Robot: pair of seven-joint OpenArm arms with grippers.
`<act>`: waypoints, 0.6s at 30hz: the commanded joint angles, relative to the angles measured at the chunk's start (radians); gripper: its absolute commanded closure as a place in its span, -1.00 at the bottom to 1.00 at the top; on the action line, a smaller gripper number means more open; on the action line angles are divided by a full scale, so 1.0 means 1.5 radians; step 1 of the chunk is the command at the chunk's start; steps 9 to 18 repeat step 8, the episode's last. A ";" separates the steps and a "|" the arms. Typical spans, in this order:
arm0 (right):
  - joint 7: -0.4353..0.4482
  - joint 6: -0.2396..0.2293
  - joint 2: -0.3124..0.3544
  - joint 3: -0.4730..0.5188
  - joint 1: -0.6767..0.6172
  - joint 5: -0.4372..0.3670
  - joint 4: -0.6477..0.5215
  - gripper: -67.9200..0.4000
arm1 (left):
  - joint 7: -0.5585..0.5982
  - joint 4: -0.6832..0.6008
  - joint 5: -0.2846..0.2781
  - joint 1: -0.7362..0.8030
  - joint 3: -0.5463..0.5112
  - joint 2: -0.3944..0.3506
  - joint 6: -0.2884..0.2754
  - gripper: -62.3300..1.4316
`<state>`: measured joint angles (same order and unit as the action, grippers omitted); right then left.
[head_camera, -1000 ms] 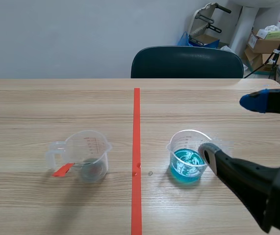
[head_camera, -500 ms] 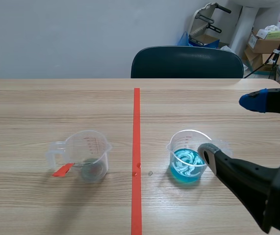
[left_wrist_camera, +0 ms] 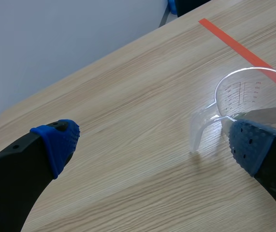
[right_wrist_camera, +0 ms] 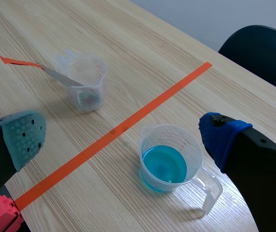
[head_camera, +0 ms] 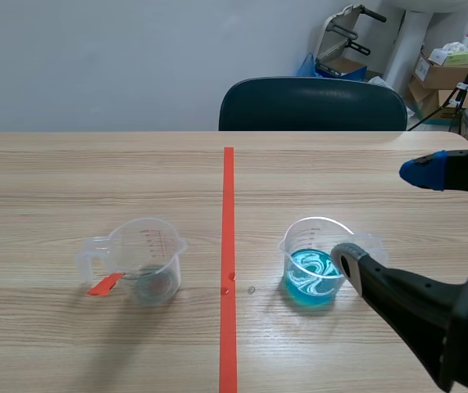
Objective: Do the redox reaction experiment
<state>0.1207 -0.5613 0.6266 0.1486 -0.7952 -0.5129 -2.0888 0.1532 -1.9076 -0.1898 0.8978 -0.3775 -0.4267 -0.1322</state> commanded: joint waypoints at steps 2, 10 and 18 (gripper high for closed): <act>0.008 0.002 0.009 0.002 0.007 -0.007 -0.007 -1.00 | 0.010 -0.008 -0.004 -0.002 -0.004 0.002 0.002 -1.00; 0.010 0.002 0.009 0.001 0.008 -0.007 -0.007 -1.00 | 0.010 -0.008 -0.005 -0.002 -0.004 0.002 0.002 -1.00; 0.010 0.002 0.009 0.001 0.008 -0.007 -0.007 -1.00 | 0.010 -0.008 -0.005 -0.002 -0.004 0.002 0.002 -1.00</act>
